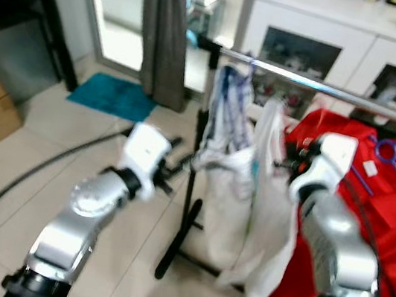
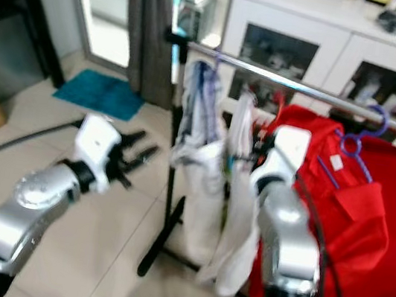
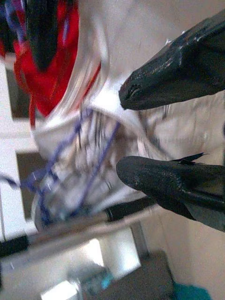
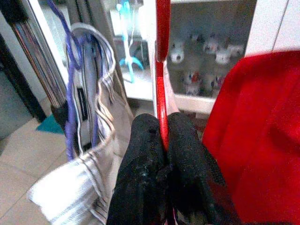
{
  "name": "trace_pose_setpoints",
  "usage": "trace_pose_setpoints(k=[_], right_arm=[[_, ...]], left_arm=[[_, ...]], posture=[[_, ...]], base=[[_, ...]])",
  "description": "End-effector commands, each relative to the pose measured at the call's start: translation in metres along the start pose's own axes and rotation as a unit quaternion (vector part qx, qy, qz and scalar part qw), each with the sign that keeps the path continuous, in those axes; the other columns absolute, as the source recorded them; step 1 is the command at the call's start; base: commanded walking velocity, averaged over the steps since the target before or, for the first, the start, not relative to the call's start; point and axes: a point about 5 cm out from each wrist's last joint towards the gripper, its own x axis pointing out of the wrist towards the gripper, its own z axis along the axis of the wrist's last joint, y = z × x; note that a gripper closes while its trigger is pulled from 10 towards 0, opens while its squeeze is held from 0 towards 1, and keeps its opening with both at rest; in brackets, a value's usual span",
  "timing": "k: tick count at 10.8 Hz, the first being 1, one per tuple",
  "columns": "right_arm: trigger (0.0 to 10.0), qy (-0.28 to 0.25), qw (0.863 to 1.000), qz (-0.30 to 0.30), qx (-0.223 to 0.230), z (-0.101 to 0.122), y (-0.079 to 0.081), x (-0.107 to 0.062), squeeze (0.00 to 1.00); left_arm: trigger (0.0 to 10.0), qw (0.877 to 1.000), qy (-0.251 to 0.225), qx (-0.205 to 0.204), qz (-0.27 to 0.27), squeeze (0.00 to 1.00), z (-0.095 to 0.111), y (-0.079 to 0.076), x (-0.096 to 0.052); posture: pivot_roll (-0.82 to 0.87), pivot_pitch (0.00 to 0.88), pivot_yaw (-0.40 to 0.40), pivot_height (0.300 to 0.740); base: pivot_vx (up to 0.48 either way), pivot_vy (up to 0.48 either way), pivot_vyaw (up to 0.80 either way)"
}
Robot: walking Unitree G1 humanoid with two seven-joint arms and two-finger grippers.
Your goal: Hang hanger
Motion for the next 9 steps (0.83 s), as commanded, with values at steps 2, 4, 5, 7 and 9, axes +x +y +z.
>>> trace_pose_setpoints(k=[2, 4, 5, 7, 9], right_arm=[[10.0, -0.030, 0.999, -0.009, 0.003, 0.018, -0.002, 0.015, 0.00], [10.0, -0.014, 1.000, -0.005, -0.011, 0.024, 0.000, 0.032, 0.00], [10.0, 0.008, 0.999, -0.015, -0.027, 0.028, -0.003, 0.048, 0.00], [10.0, 0.020, 0.999, -0.037, -0.016, 0.038, -0.009, 0.070, 0.00], [10.0, 0.047, 0.997, -0.062, -0.005, 0.046, -0.013, 0.091, 0.00]], left_arm=[[10.0, 1.000, -0.005, 0.012, -0.025, 0.00, 0.005, -0.003, -0.001], [10.0, 0.999, -0.006, 0.020, -0.040, 0.00, 0.008, -0.003, 0.000], [10.0, 0.998, -0.011, 0.024, -0.057, 0.00, 0.013, -0.004, 0.000], [10.0, 0.997, -0.013, 0.028, -0.066, 0.00, 0.017, -0.004, 0.000], [10.0, 0.997, -0.005, 0.032, -0.068, 0.00, 0.016, -0.003, -0.004]], posture=[[0.14, 0.000, -0.003, 0.740], [0.14, 0.000, 0.008, 0.740], [0.14, 0.000, 0.014, 0.740], [0.15, 0.006, 0.019, 0.740], [0.17, 0.029, 0.016, 0.740]], base=[[0.000, 0.000, 0.00], [0.000, 0.000, 0.00], [0.000, 0.000, 0.00], [0.000, 0.000, 0.00], [0.000, 0.000, 0.00]])
